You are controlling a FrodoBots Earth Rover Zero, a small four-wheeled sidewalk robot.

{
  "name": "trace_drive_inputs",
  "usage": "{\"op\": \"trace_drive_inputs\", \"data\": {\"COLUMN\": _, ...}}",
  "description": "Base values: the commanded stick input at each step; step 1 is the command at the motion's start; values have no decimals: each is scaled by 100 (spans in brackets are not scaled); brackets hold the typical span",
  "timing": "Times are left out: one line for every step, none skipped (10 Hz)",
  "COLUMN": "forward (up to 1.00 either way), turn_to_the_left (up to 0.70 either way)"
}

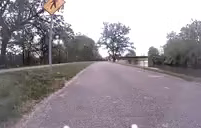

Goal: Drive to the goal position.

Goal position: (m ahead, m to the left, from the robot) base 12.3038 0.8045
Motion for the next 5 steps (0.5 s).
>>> {"op": "trace_drive_inputs", "data": {"forward": 70, "turn_to_the_left": 0}}
{"op": "trace_drive_inputs", "data": {"forward": 70, "turn_to_the_left": 0}}
{"op": "trace_drive_inputs", "data": {"forward": 70, "turn_to_the_left": 0}}
{"op": "trace_drive_inputs", "data": {"forward": 70, "turn_to_the_left": 0}}
{"op": "trace_drive_inputs", "data": {"forward": 70, "turn_to_the_left": 0}}
